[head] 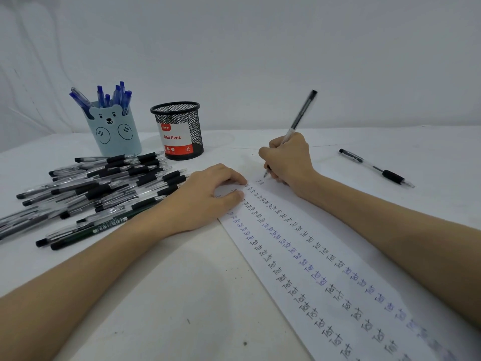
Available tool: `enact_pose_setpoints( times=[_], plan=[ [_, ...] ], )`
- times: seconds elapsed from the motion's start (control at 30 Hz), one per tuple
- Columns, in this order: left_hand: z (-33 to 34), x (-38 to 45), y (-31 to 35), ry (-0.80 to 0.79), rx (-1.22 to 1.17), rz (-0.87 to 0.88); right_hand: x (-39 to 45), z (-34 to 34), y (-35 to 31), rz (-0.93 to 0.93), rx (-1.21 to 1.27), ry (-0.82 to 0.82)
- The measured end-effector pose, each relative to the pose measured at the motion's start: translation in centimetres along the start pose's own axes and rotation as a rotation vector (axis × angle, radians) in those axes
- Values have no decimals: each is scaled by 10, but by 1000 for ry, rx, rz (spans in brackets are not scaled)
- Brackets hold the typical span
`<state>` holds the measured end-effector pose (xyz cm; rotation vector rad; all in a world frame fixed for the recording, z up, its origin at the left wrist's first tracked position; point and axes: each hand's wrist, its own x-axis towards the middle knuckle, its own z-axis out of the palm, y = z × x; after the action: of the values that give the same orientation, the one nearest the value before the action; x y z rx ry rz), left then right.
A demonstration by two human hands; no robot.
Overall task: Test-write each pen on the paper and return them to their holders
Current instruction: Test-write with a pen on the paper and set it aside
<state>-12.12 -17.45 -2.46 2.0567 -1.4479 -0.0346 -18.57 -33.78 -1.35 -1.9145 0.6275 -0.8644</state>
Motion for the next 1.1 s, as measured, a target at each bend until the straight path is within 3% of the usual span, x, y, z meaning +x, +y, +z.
enact_pose_setpoints(
  times=[0.17, 0.87, 1.1],
  plan=[
    [-1, -1, 1, 2, 0, -10, 8, -12, -2, 172, 136, -17],
    [0, -1, 4, -39, 54, -29, 12, -33, -2, 96, 72, -113],
    [2, -2, 10, -73, 268, -14, 21, -48, -6, 94, -45, -142]
  ],
)
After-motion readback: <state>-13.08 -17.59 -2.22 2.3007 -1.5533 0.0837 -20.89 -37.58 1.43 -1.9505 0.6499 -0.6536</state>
